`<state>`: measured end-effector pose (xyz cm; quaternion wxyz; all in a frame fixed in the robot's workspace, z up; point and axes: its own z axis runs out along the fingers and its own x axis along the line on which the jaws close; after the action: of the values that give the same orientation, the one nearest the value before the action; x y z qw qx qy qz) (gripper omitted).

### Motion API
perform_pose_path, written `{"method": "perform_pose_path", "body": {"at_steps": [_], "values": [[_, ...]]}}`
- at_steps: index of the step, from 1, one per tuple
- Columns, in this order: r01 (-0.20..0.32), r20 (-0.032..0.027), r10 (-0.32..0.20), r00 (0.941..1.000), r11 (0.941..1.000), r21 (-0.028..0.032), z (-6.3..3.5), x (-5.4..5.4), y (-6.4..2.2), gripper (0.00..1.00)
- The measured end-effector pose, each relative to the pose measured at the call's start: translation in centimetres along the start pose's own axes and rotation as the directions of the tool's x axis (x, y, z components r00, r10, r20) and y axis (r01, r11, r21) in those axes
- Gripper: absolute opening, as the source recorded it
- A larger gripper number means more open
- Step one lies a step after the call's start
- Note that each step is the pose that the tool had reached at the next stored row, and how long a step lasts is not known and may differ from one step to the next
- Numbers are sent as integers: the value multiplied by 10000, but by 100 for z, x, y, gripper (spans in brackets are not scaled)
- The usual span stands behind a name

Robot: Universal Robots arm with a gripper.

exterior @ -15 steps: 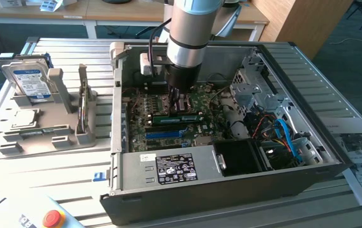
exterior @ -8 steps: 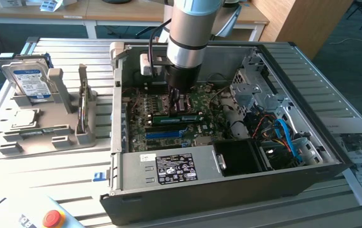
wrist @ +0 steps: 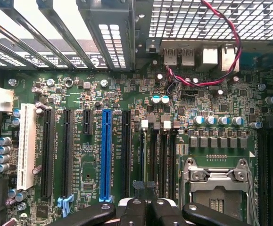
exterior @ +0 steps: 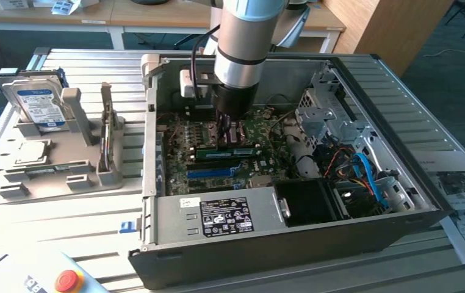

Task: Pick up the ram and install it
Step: 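Press down the ram until it locks into place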

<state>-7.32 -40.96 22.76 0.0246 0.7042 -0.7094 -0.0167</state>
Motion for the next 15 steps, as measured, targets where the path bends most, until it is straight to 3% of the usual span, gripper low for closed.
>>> {"method": "perform_pose_path", "body": {"at_steps": [15], "values": [[0, -3, 0, 10000, 10000, -2, 31, 0, -2, 11]]}}
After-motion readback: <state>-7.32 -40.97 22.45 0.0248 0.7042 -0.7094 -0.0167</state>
